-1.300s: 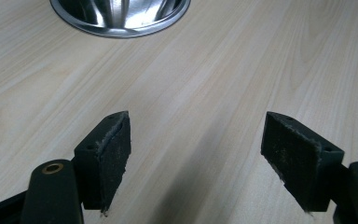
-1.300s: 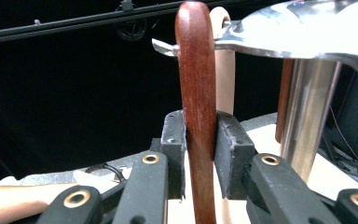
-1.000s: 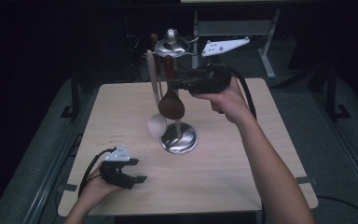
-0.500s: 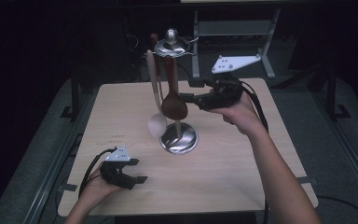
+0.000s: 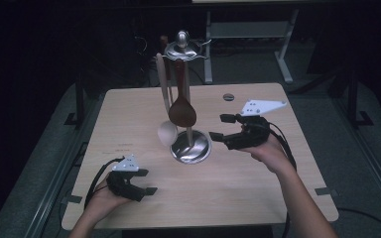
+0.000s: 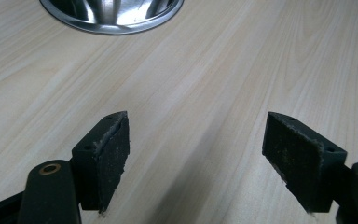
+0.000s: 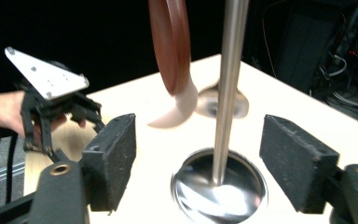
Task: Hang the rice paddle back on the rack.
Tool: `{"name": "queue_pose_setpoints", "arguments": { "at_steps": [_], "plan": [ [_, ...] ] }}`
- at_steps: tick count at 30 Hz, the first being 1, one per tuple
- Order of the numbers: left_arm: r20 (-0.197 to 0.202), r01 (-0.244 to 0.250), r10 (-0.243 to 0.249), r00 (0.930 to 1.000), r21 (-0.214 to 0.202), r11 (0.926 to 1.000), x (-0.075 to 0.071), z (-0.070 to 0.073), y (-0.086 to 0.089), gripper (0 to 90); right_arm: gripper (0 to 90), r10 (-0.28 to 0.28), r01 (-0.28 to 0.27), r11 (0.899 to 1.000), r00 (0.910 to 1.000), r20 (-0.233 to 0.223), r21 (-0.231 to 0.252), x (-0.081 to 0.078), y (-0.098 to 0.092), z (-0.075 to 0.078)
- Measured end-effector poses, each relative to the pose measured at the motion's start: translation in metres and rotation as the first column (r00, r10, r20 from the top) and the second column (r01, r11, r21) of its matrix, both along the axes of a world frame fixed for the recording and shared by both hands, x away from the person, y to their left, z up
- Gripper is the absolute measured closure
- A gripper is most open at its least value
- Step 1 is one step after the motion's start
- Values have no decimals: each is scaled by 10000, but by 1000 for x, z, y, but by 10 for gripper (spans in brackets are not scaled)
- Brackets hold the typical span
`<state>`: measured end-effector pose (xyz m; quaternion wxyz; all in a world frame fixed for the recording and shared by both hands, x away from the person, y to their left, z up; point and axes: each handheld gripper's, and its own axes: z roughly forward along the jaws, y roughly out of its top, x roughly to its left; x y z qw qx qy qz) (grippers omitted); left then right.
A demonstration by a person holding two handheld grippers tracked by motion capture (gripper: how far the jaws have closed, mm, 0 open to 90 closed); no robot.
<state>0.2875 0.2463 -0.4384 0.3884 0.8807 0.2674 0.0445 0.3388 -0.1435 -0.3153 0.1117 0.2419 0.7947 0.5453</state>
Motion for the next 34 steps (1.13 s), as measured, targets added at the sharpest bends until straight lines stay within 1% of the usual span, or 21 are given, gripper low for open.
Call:
{"name": "queue_pose_setpoints", "arguments": {
  "at_steps": [1, 2, 3, 5, 6, 7, 9, 10, 11, 12, 14, 15, 17, 19, 20, 21, 25, 26, 28, 31, 34],
  "plan": [
    [4, -2, 2, 10000, 1, 10000, 0, 0, 0, 229, 213, -163, 163, 9999, 9998, -127, -20, -3, -5, -10],
    [6, -2, 2, 10000, -13, 10000, 0, 0, 0, 230, 192, -207, 207, 9998, 9996, -203, -5, -5, -8, -16],
    [-59, -11, 11, 10000, -17, 10000, 0, 0, 0, 230, 192, -207, 207, 9998, 9996, -203, -5, -5, -8, -16],
    [44, 22, -22, 10000, -71, 10000, 0, -1, 0, 229, 160, -391, 389, 9992, 9988, -289, -76, -9, -12, -27],
    [37, 24, -23, 10000, -82, 10000, 0, -2, 0, 229, 142, -625, 615, 9977, 9974, -360, -269, -13, -17, -40],
    [52, 104, -105, 9999, 41, 9999, 1, -1, 1, 229, 142, -705, 690, 9969, 9966, -418, -369, -16, -19, -46],
    [44, 149, -149, 9999, 45, 9999, 1, -2, 1, 229, 134, -833, 809, 9957, 9951, -541, -452, -20, -24, -59],
    [12, 104, -104, 9999, -9, 9999, 1, -2, 0, 229, 134, -833, 809, 9957, 9951, -541, -452, -20, -24, -59],
    [-10, 77, -77, 10000, -48, 10000, 0, -2, 0, 229, 133, -931, 900, 9945, 9941, -565, -540, -23, -27, -65],
    [-4, 85, -85, 10000, -67, 9999, 0, -2, 0, 229, 128, -1111, 1061, 9921, 9911, -740, -673, -27, -32, -75],
    [24, 160, -160, 9999, -32, 9999, 0, -2, 0, 228, 115, -1312, 1242, 9887, 9879, -833, -840, -30, -38, -84],
    [48, 183, -183, 9998, -24, 9998, 0, -2, 0, 228, 115, -1312, 1242, 9887, 9879, -833, -840, -30, -38, -84],
    [59, 211, -210, 9998, -85, 9997, 0, -2, 0, 227, 117, -1597, 1504, 9825, 9839, -809, -1099, -36, -44, -95],
    [80, 280, -279, 9996, -129, 9995, 0, -3, 0, 227, 117, -1749, 1643, 9811, 9790, -1051, -1019, -40, -50, -105],
    [63, 266, -265, 9996, -125, 9996, 0, -4, 0, 227, 117, -1862, 1736, 9786, 9757, -1153, -1109, -45, -56, -114],
    [73, 275, -274, 9996, -89, 9996, 0, -4, 1, 227, 117, -1862, 1736, 9786, 9757, -1153, -1109, -45, -56, -114],
    [115, 329, -328, 9994, -49, 9994, 1, -4, 1, 227, 122, -2055, 1890, 9744, 9684, -1414, -1214, -52, -65, -128],
    [113, 307, -306, 9995, -93, 9995, 1, -4, 1, 227, 122, -2111, 1910, 9721, 9654, -1529, -1361, -52, -67, -131],
    [144, 338, -337, 9993, -82, 9994, 1, -4, 1, 227, 122, -2144, 1942, 9710, 9654, -1485, -1398, -51, -68, -131],
    [141, 381, -380, 9992, -24, 9993, 1, -5, 2, 227, 122, -2156, 1980, 9721, 9654, -1465, -1258, -50, -68, -130],
    [133, 361, -360, 9993, -68, 9993, 2, -5, 2, 228, 121, -2139, 1953, 9717, 9661, -1448, -1327, -51, -67, -131]
  ]
}}
